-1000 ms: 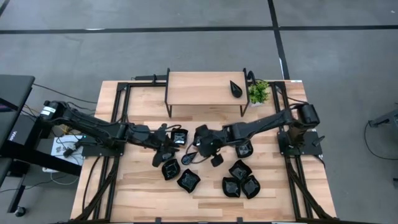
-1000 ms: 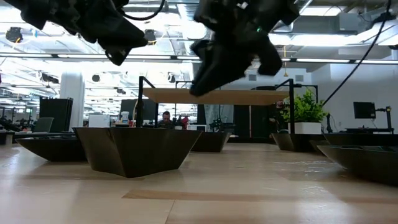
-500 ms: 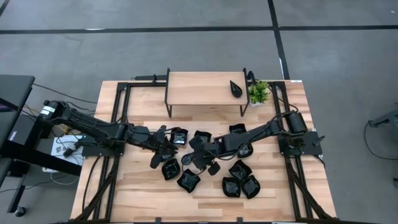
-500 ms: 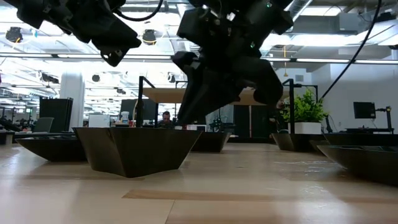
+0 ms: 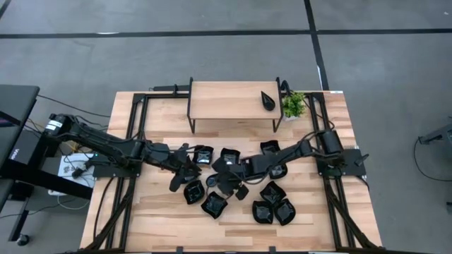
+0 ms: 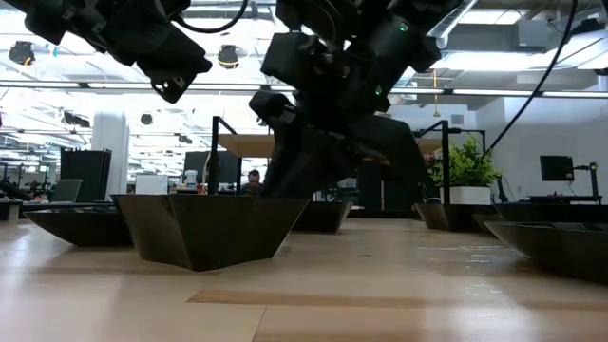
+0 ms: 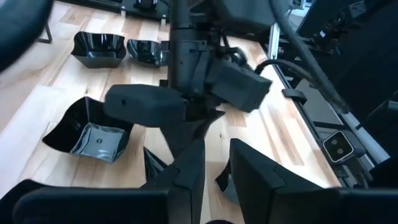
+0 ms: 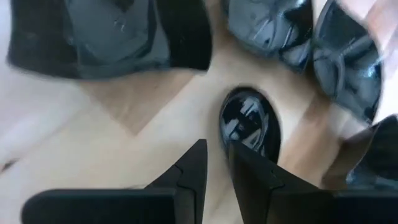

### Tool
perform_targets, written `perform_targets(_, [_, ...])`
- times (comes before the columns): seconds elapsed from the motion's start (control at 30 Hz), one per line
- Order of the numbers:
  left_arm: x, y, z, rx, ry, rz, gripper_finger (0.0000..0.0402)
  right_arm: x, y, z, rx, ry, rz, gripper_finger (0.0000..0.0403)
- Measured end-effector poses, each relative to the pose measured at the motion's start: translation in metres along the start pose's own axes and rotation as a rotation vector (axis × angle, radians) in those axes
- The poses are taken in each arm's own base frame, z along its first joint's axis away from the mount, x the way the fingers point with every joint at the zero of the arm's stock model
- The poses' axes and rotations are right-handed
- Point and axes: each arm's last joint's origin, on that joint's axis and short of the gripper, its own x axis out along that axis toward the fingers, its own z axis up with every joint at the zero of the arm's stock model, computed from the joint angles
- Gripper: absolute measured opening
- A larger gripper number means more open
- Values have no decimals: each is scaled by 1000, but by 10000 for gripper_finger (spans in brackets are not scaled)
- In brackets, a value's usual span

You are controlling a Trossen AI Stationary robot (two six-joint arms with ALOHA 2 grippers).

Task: Pick & Place Mini shaped plates
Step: Stack the black drop shaped plate on top of the black drop shaped plate on the shelf

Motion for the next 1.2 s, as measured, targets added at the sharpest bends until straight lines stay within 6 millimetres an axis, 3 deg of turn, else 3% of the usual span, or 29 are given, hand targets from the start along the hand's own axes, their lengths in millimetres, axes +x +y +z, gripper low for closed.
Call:
perform_targets(0.27, [0,0,-1,-11,9,-6,76,0,-5,-1,-17,-29,8,63])
perform_targets(0.57, [0,0,-1,-15,8,-6,76,17,-1,-9,-12,-28,43,63])
perform_targets(1.2, [0,0,-1,-15,10,-14,76,12,-3,-3,-27,17,21,63])
